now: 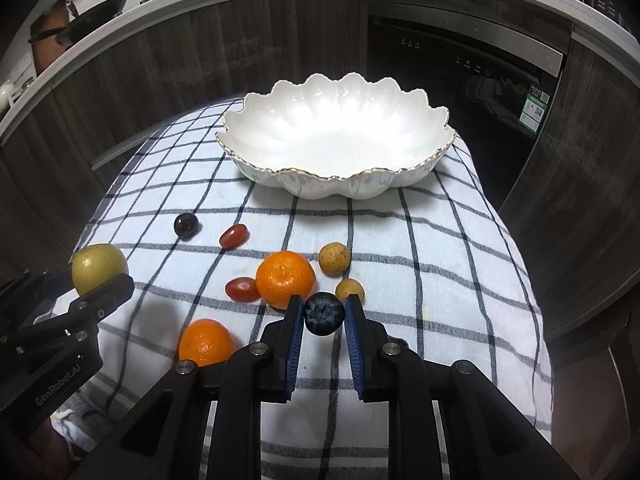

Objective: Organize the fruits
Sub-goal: 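Lift and carry the apple and blueberry with both tools over the white bowl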

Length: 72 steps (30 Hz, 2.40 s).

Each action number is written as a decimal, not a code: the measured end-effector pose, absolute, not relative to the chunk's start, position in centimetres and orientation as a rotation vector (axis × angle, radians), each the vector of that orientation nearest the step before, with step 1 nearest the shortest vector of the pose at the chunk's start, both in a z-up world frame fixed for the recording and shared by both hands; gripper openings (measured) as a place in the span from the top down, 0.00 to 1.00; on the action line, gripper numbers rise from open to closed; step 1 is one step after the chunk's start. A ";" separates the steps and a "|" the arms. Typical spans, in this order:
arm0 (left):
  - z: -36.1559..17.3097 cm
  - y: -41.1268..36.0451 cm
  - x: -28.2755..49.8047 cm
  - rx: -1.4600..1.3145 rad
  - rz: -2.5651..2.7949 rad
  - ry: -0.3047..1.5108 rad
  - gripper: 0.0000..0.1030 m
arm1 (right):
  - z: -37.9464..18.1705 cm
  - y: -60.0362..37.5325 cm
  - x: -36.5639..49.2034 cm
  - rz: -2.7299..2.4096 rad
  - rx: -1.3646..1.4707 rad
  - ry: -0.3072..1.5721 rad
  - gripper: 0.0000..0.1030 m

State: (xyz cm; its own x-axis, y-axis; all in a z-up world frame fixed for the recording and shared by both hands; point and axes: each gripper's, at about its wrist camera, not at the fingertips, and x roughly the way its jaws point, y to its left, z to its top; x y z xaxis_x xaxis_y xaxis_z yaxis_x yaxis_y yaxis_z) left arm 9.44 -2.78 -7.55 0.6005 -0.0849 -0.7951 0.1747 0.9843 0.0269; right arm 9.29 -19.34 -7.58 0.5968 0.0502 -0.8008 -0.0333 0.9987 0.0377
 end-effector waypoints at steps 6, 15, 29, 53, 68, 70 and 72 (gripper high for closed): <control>-7.0 -3.1 10.0 0.110 -0.159 0.913 0.54 | -6.9 -19.3 9.6 0.050 0.020 0.917 0.78; -5.9 -3.8 11.4 0.124 -0.172 0.906 0.54 | -5.8 -19.9 10.7 0.041 0.025 0.894 0.78; -4.0 -6.3 14.8 0.136 -0.218 0.877 0.54 | -3.0 -20.9 14.0 0.024 0.022 0.822 0.78; -3.3 -9.8 21.8 0.103 -0.242 0.881 0.54 | -2.4 -24.5 20.2 -0.025 0.015 0.809 0.78; -5.3 -10.8 26.1 0.094 -0.251 0.917 0.54 | -3.4 -24.9 23.3 -0.026 0.002 0.837 0.78; -5.6 -10.8 26.4 0.090 -0.253 0.925 0.54 | -3.8 -24.9 23.7 -0.028 0.002 0.845 0.78; -5.9 -10.8 26.7 0.091 -0.256 0.935 0.54 | -4.3 -24.9 24.0 -0.029 -0.002 0.855 0.78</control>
State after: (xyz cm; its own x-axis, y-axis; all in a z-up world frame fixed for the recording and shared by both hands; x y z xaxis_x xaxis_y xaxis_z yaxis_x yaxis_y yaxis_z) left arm 26.65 -10.83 -5.94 0.5660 -0.1783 -0.8049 0.2568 0.9659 -0.0334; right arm 24.02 -24.89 -4.29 0.6556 -0.0264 -0.7546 0.0248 0.9996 -0.0134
